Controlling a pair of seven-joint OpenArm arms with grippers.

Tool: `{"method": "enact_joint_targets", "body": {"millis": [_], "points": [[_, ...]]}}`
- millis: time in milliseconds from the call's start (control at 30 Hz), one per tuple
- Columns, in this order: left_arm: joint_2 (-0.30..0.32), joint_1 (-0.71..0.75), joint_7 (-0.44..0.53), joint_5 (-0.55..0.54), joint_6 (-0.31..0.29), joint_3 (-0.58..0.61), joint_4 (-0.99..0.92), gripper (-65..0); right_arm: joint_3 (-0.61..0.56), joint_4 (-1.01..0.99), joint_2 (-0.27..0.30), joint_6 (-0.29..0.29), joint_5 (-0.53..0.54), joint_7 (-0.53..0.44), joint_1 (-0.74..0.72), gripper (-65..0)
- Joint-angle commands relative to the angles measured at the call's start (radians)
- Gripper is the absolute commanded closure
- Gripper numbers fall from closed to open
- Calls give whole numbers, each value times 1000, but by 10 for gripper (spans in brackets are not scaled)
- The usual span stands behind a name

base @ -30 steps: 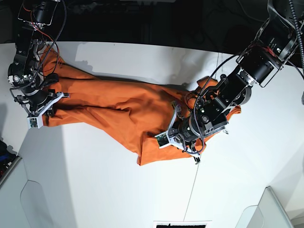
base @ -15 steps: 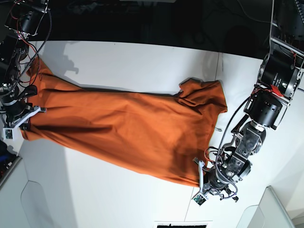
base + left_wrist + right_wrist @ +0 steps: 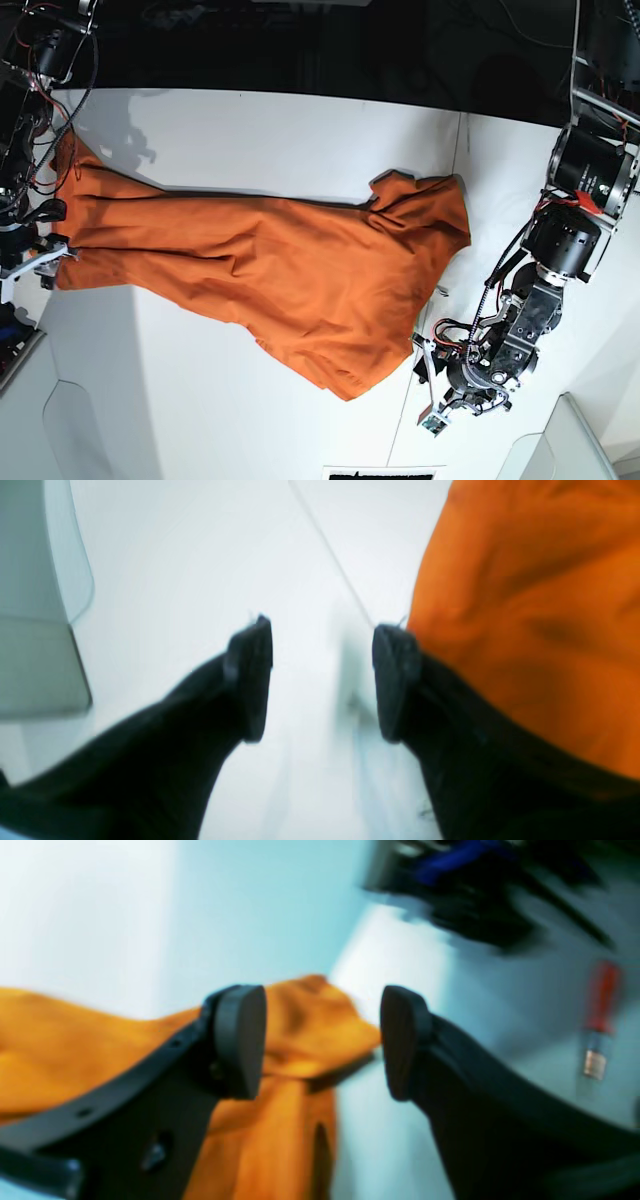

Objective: Layout the t-shirt on the table in an organized manner, then fold the t-shirt properly
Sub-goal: 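Drag the held fabric with the left gripper away from the right gripper and release, then grasp the shirt edge with the right gripper and the shirt body with the left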

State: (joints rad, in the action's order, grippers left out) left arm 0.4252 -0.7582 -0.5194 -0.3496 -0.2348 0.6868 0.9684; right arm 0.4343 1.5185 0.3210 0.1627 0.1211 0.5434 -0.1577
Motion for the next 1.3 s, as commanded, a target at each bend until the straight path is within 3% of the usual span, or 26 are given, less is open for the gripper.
{"method": "enact_joint_targets", "body": {"millis": [0, 167, 267, 433, 500, 633, 767, 900, 1033, 1133, 1267], "points": [[41, -4, -4, -12, 3, -7, 79, -343, 5, 16, 17, -3, 5, -12, -16, -358], [187, 171, -66, -34, 5, -7, 428, -343, 7, 18, 17, 2, 10, 137, -11, -356], [257, 284, -92, -9, 34, -22, 594, -342, 29, 60, 17, 36, 66, 161, 26, -356], [334, 505, -117, -21, 59, -206, 719, -342, 117, 203, 17, 101, 206, 208, 188, -356], [333, 577, -117, -85, 35, -318, 727, -342, 158, 216, 16, 129, 264, 208, 250, -356], [314, 684, -178, -248, -86, -503, 727, -343, 250, 216, 16, 191, 390, 213, 361, -356], [298, 778, -215, -368, -173, -583, 727, -343, 335, 216, 14, 280, 519, 229, 460, -356], [269, 846, -215, -367, -174, -584, 726, -343, 350, 215, 14, 362, 543, 235, 511, -356], [219, 892, -208, -317, -174, -584, 706, -343, 349, 204, 14, 389, 517, 214, 518, -356], [183, 894, -206, -315, -174, -584, 661, -343, 343, 183, 17, 388, 470, 147, 512, -356], [171, 894, -196, -315, -174, -584, 647, -343, 304, 131, 39, 387, 416, 124, 464, -356]]}}
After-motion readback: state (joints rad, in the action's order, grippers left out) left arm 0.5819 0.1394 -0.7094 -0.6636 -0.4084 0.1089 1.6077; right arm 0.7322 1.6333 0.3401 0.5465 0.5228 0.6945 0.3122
